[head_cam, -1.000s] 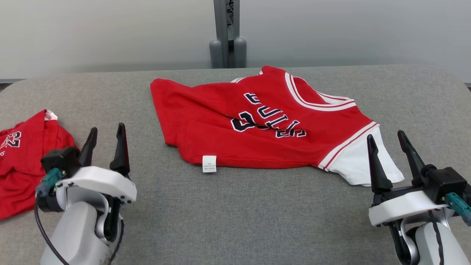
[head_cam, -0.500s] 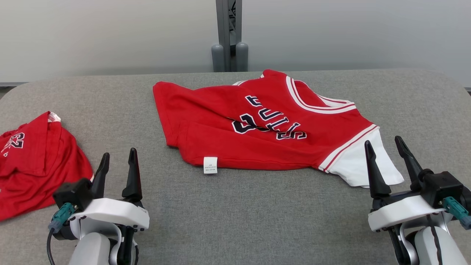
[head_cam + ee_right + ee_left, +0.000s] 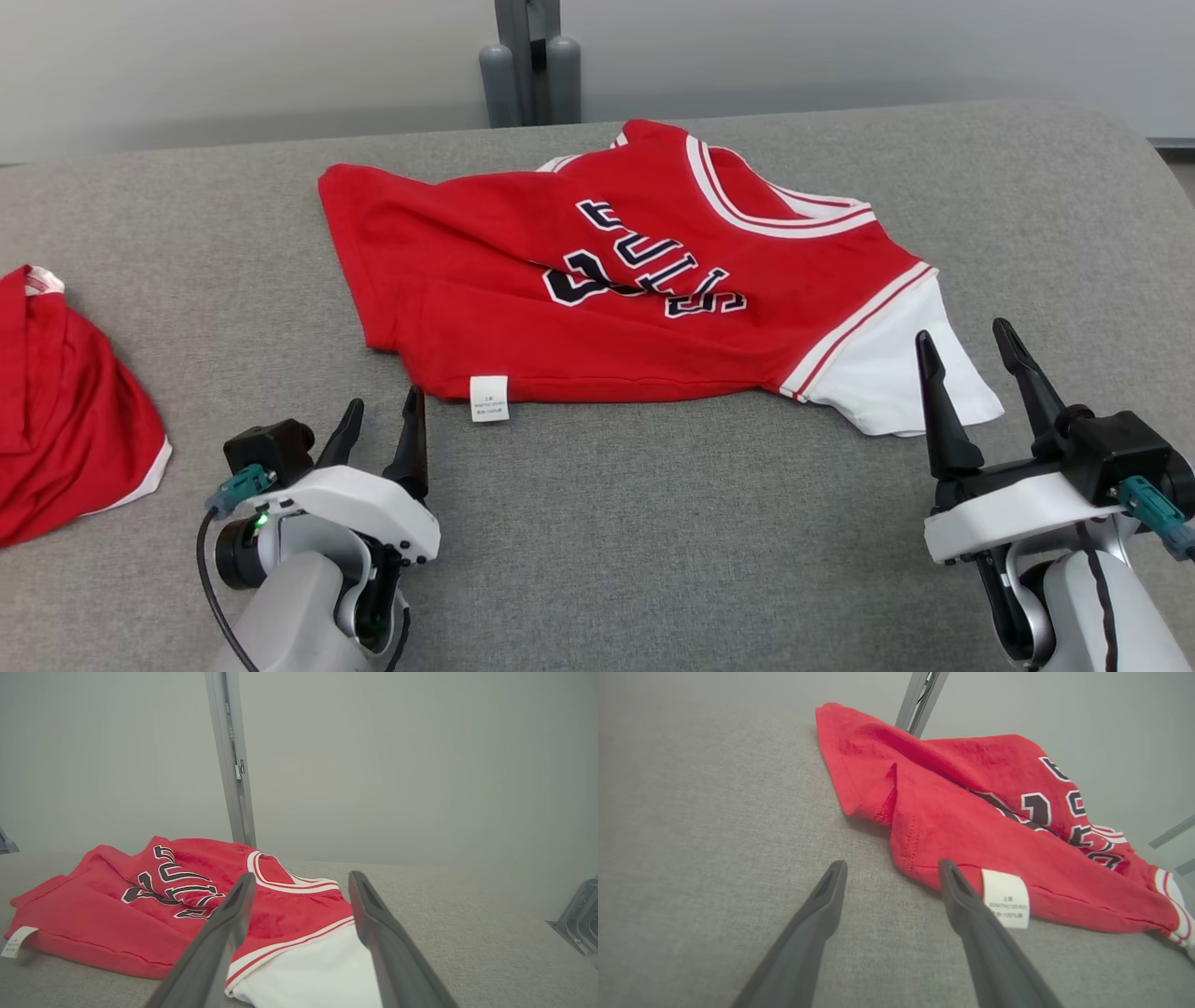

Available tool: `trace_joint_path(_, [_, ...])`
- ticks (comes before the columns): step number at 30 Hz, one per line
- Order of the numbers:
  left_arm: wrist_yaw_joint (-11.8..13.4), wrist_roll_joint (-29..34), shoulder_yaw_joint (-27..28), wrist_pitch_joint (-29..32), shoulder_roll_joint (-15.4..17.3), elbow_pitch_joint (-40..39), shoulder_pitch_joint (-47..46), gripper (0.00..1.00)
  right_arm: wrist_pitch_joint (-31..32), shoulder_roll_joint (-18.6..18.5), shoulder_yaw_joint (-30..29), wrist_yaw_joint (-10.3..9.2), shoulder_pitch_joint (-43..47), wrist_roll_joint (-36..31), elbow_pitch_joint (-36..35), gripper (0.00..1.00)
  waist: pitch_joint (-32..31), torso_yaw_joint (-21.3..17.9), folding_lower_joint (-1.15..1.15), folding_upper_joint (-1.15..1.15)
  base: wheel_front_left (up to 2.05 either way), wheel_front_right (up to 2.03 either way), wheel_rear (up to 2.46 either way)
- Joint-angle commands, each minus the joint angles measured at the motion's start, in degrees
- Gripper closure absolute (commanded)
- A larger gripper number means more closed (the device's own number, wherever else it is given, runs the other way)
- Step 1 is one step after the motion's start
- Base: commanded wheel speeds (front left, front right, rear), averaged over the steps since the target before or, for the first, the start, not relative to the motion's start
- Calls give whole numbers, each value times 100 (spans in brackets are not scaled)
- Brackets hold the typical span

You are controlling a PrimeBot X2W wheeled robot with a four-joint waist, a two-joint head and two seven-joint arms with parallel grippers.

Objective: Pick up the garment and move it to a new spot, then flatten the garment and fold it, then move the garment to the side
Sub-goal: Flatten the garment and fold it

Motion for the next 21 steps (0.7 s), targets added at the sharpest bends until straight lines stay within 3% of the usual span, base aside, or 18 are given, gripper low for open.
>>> trace_joint_path(1, [15,-97,-14,-4,19,27,-110,0,-8,-16,-4,-1,-42,17,18,0,87,-77,0,0,0,0,0])
trace_joint_path(10, [117,-882,-484,32,19,933,-736,0,-8,-1,27,0,-188,46,10,0,326,-232,0,0,0,0,0])
trace_joint_path(21, [116,-1089,-887,2,6,1468,-1102,0,-8,6,42,0,-238,42,31,0,407,-301,0,0,0,0,0])
